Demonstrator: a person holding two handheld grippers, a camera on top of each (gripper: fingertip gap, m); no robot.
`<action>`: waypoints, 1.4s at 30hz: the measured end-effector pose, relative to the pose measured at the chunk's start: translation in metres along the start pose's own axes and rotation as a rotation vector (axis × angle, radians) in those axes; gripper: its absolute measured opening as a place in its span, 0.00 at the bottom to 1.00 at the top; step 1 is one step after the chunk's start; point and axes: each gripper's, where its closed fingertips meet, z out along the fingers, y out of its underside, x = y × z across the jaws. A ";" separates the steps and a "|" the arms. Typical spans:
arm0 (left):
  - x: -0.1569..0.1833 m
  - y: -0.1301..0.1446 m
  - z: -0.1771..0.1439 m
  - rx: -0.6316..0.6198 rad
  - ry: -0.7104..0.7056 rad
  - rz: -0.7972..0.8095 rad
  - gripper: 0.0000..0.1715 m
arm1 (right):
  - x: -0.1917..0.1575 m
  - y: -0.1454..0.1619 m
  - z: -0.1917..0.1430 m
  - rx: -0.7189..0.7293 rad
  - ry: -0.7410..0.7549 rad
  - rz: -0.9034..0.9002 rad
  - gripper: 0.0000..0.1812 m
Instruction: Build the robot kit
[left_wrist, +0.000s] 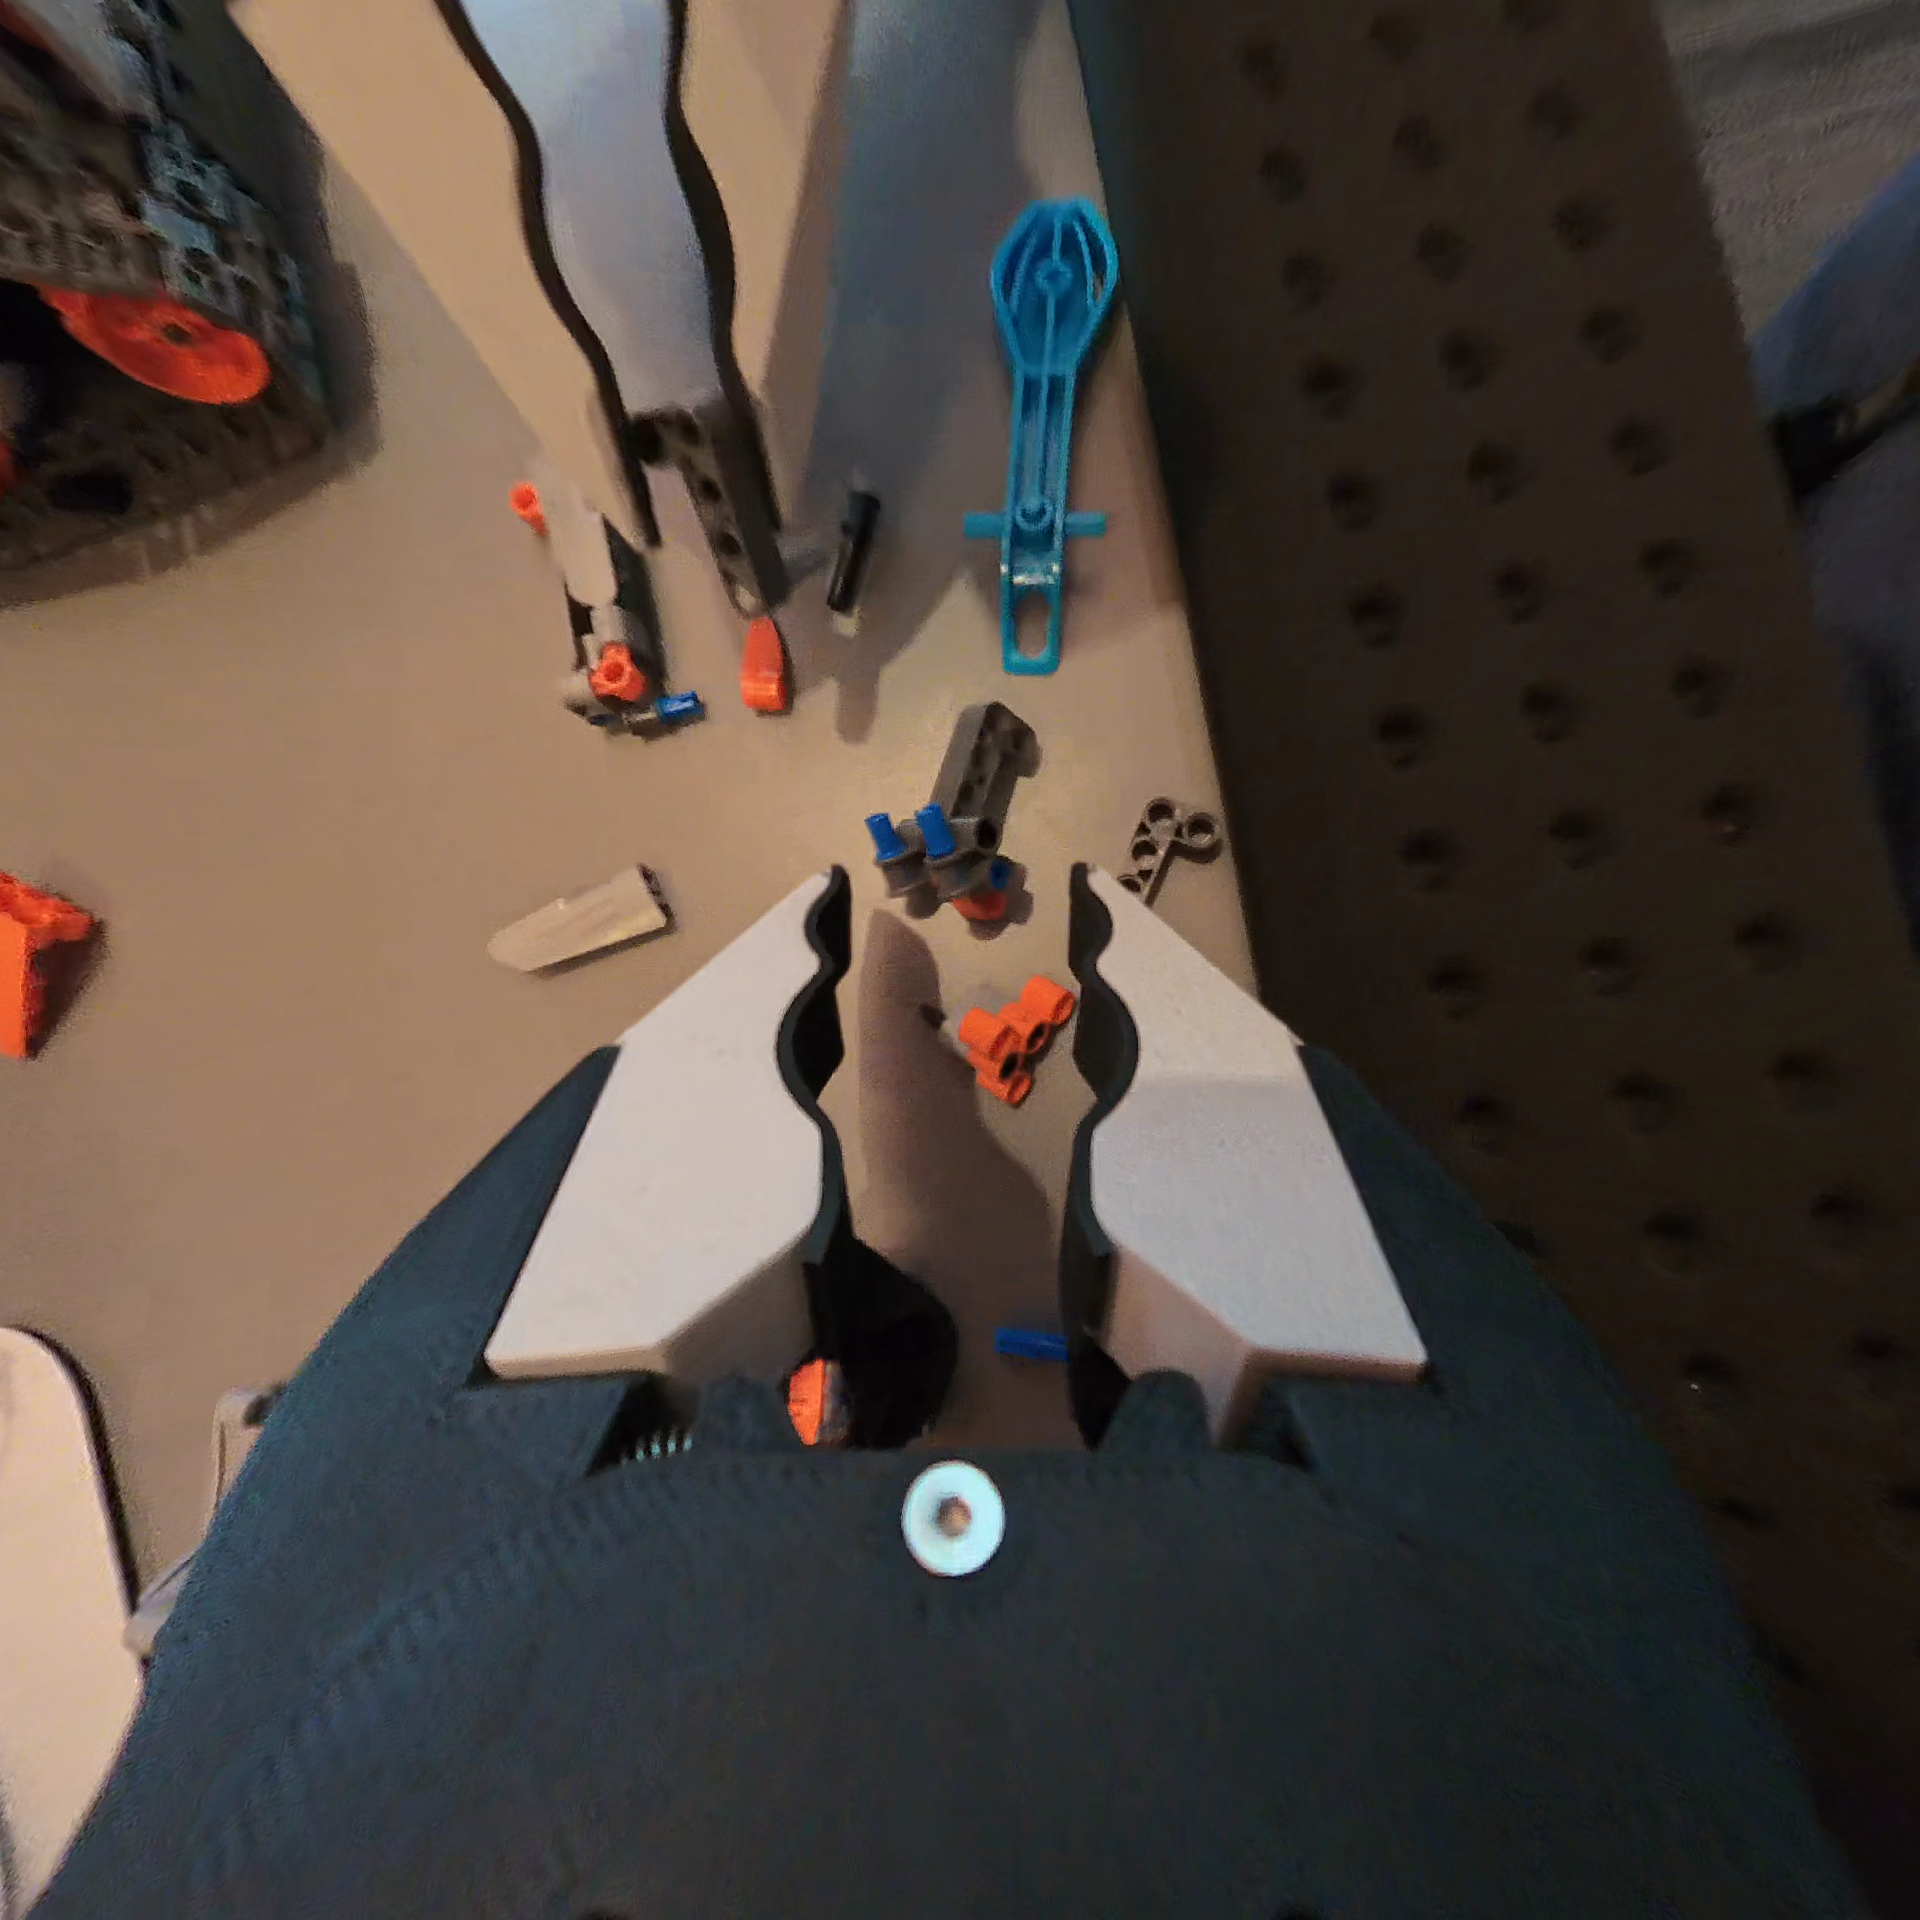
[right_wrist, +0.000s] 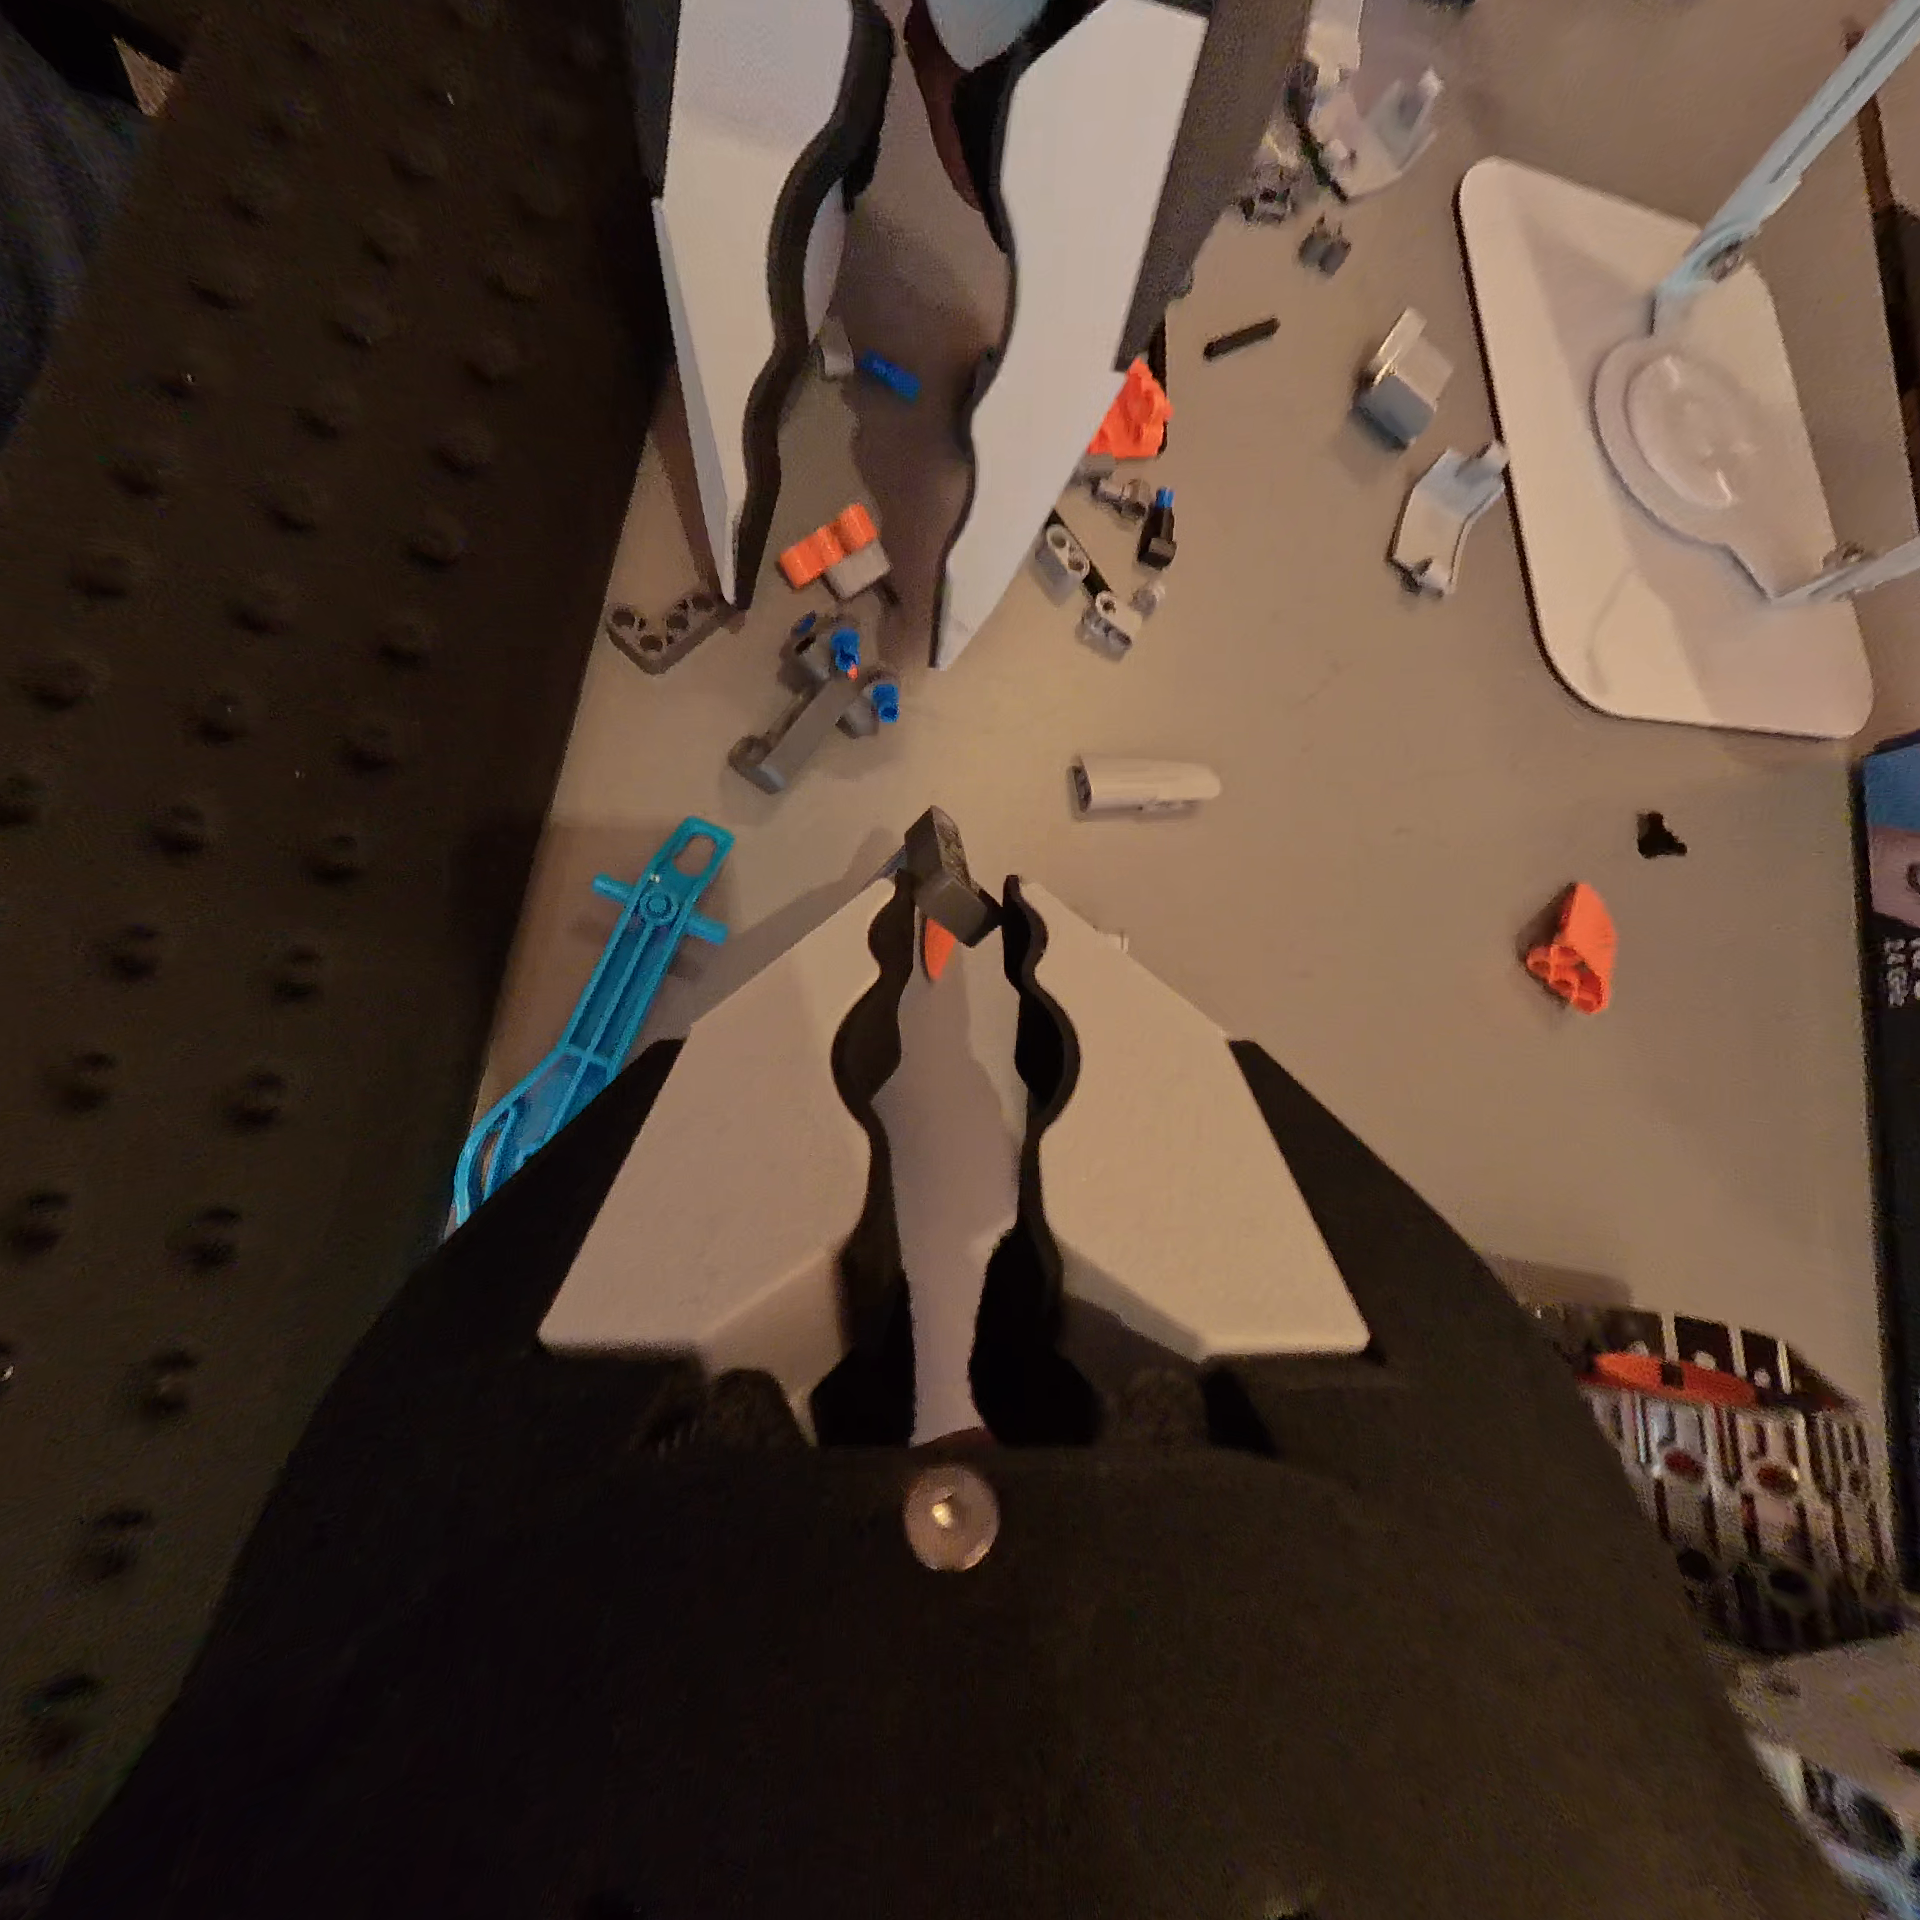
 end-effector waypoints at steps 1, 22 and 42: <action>-0.001 0.002 0.005 -0.018 -0.015 0.020 0.21 | -0.001 0.003 -0.003 -0.014 -0.002 0.011 0.08; -0.057 -0.048 -0.021 0.016 -0.497 0.121 0.08 | 0.012 -0.021 -0.005 -0.017 0.237 0.037 0.15; -0.074 -0.109 -0.094 0.341 -0.857 0.302 0.15 | 0.044 -0.076 -0.047 0.605 0.144 0.335 0.08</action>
